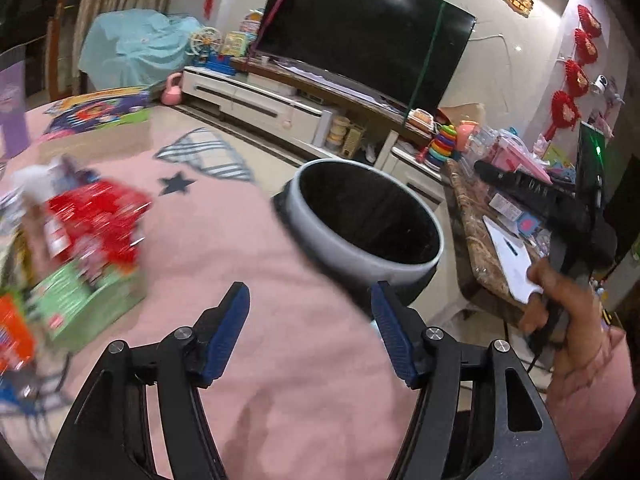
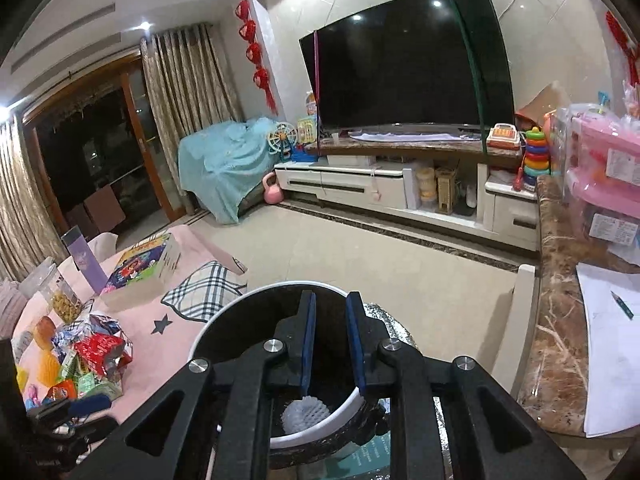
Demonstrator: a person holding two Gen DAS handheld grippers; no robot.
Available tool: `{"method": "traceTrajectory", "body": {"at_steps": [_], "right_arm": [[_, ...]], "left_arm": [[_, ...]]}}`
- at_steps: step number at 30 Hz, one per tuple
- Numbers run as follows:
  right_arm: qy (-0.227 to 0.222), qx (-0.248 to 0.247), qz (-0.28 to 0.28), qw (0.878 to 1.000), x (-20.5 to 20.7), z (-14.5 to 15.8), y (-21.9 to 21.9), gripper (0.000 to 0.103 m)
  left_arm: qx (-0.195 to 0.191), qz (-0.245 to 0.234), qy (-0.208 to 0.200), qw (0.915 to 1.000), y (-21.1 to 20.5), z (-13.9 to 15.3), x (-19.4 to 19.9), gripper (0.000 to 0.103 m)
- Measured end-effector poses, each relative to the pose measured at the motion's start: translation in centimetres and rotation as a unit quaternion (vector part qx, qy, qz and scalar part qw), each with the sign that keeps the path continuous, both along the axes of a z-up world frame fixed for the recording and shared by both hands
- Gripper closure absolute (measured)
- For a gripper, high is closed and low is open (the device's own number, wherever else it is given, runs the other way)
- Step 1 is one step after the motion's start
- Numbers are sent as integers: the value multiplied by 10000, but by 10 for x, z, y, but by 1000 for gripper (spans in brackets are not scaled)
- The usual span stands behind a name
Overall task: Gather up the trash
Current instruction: 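Move both tools back over the pile of snacks on the table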
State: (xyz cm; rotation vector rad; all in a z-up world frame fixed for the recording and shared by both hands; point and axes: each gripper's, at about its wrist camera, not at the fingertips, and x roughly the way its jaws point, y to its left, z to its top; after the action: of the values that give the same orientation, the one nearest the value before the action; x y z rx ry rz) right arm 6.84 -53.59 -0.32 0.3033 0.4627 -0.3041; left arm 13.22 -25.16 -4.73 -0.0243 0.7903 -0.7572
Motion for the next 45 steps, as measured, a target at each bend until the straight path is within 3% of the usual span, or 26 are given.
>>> {"method": "traceTrajectory", "body": {"at_steps": [10,13,16,25,30,36,45], "right_arm": [[112,-68,601,9981,-9,3,68,72],[158,98,997,9948,-6,-2,101,70],[150,339,1372,9898,-1,-13,134,60],[461,933,1994,9744,10,-43,206,59],[570,893,2240,9688,15,-38,227,48],[653,828,2335,9666,43,-45,239,48],[1020,1194,2528,9547,90,-72,240,46]], "left_arm": [[101,609,54,9981,95,-18,-18,34],[52,939,81,9955,124,-17,-16,34],[98,1267,-34,9919,153,-14,-17,34],[130,1897,-97,9817,219,-11,-27,34],[172,2007,5,9795,226,-14,-27,31],[108,1982,67,9801,216,-18,-18,31],[125,2160,186,9761,206,-24,9,31]]}}
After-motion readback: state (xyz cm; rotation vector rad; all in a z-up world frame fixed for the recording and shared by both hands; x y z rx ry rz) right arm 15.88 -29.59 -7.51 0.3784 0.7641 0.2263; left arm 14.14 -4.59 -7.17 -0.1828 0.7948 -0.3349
